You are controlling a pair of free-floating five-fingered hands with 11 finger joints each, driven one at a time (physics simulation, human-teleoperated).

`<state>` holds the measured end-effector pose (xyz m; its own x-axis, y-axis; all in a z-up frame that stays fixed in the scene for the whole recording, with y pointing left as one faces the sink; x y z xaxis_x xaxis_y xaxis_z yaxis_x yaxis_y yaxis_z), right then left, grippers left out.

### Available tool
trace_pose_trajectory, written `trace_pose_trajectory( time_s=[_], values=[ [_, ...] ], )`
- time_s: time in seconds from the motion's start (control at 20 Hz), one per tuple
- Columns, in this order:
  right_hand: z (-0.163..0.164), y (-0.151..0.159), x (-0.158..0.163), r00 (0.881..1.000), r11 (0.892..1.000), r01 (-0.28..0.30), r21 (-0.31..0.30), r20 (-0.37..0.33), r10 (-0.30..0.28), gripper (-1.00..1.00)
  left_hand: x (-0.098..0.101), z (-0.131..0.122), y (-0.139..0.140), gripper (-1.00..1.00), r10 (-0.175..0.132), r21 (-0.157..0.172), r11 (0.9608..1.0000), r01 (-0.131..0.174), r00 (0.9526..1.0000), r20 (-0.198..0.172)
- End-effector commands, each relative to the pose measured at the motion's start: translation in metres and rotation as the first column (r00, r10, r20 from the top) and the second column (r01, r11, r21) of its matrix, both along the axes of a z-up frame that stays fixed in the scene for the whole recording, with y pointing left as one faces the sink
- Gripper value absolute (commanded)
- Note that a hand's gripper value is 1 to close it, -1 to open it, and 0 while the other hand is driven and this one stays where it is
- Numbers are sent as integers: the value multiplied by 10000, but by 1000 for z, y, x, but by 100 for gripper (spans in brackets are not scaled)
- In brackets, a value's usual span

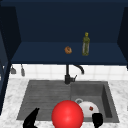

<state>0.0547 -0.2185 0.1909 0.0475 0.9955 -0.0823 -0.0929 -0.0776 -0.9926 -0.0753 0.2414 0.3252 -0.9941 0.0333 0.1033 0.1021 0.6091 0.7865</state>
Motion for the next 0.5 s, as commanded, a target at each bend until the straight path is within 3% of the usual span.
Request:
trace_pose_trajectory(
  time_s=[0.0, 0.45],
  values=[
    [0, 0, 0, 10000, 10000, 0, 0, 0, 0, 0, 5, -2, -5, -100, 61, 1241, 9922, -117, 9990, 454],
    [0, 0, 0, 10000, 10000, 0, 0, 0, 0, 0, 16, -5, -18, -100, 129, 1916, 9812, -226, 9986, 519]
  ],
)
